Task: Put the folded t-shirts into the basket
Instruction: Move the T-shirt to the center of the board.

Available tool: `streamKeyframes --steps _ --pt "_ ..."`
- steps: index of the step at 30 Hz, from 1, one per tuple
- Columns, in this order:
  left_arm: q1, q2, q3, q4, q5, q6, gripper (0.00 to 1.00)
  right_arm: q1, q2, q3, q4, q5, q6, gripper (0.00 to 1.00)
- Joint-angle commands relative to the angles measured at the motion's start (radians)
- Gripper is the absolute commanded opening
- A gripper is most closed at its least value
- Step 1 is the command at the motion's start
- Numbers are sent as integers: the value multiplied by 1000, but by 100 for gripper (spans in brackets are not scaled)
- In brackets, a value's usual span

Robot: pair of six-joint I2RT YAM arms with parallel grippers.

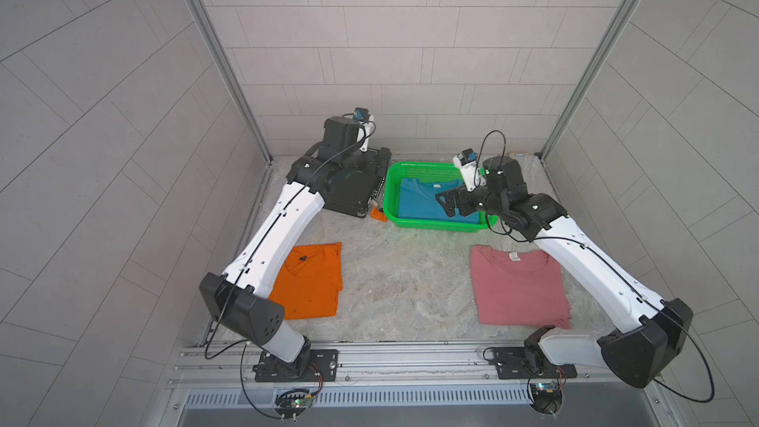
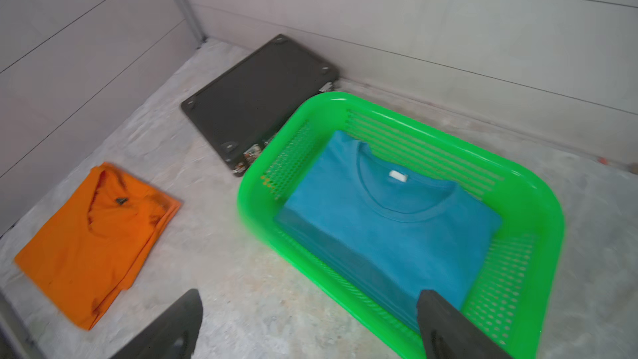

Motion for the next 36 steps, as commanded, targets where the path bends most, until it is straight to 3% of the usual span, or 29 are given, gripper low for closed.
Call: streamKeyframes --steps 1,3,9,16,24,32,36 --pt "73 -61 -120 -94 -211 83 100 144 3 -86 159 6 -117 100" --pt "149 -111 -195 -110 -180 108 100 224 39 -135 280 -50 -200 100" --pt "516 -192 -385 -134 4 87 100 445 263 -143 518 -191 -477 100" --pt "781 -210 -494 -180 112 87 100 520 698 150 617 -377 -419 100" --pt "866 -192 -446 -277 98 57 100 530 1014 391 612 -467 -382 100" --pt "887 -114 -475 -269 91 72 100 524 1103 383 547 -446 -464 100" --pt "887 -111 -489 -245 96 82 100 499 1069 321 492 -475 -472 100"
